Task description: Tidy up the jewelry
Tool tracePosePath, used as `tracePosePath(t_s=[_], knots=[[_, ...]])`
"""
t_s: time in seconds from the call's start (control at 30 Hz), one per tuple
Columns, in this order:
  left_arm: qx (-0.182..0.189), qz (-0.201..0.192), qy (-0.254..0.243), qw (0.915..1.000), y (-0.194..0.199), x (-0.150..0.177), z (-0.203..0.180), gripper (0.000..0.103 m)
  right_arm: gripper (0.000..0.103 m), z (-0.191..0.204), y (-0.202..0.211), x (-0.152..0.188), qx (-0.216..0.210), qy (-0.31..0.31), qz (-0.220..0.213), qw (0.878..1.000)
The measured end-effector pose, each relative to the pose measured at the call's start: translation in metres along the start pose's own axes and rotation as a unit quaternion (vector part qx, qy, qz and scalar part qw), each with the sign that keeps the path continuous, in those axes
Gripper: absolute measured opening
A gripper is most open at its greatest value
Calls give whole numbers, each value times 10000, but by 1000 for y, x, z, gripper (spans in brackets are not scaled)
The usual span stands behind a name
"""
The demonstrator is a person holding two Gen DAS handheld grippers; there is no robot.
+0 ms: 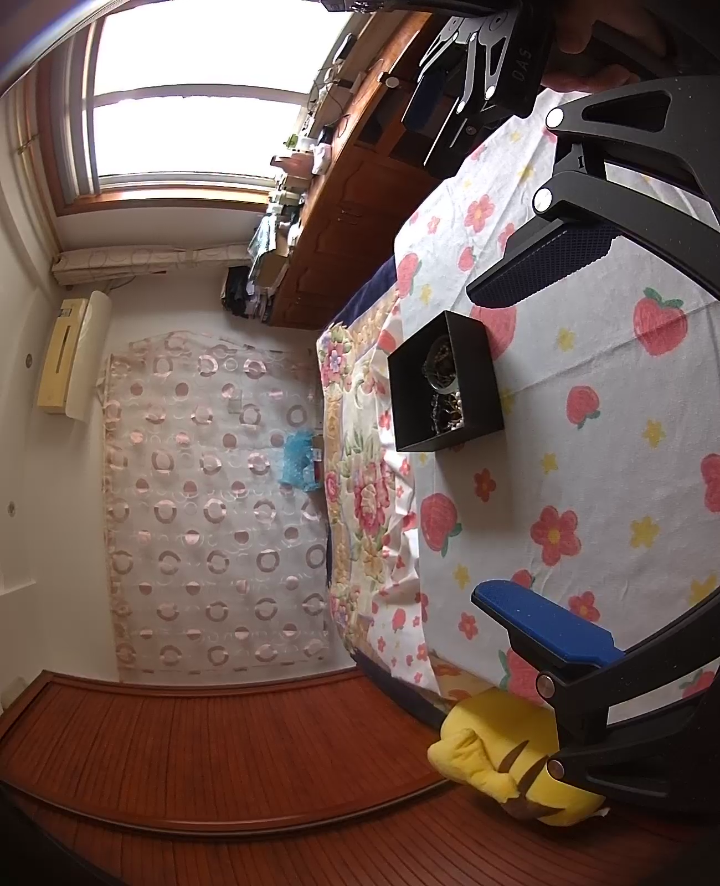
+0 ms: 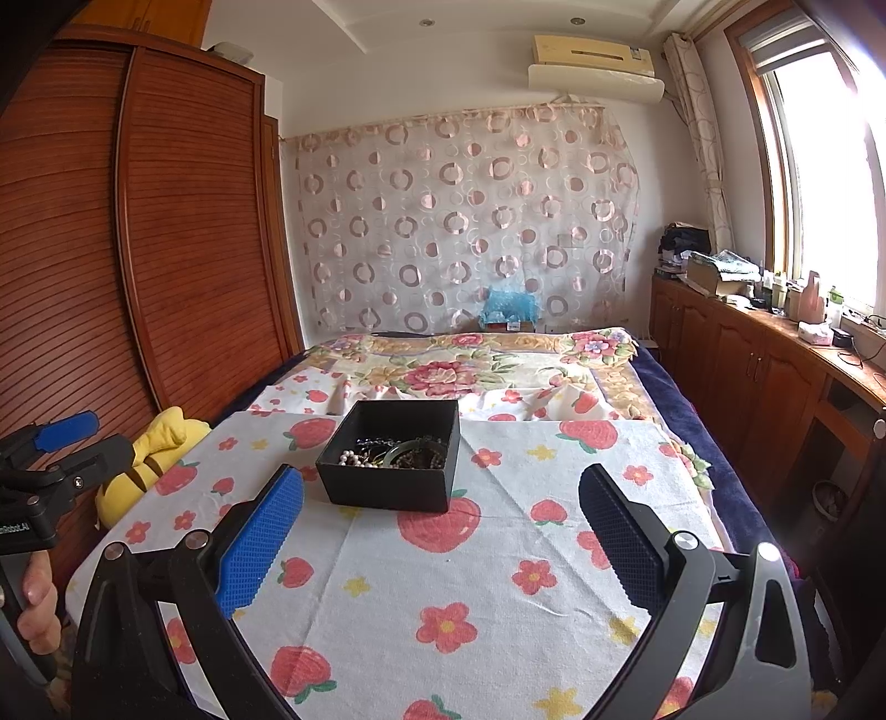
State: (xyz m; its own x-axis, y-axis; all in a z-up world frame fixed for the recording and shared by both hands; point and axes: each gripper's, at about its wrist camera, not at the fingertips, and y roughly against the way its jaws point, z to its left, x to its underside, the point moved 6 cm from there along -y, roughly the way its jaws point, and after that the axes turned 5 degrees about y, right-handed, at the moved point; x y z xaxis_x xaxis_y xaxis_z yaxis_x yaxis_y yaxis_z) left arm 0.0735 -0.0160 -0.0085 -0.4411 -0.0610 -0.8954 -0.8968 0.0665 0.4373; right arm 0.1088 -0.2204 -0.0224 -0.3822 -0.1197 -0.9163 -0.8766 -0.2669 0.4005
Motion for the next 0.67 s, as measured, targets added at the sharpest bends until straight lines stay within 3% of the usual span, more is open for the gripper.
tracePosePath(t_s=[0.67], knots=[[23, 13, 12, 10000, 0, 1, 0, 95, 100, 0, 0, 0, -1, -8, 6, 10000]])
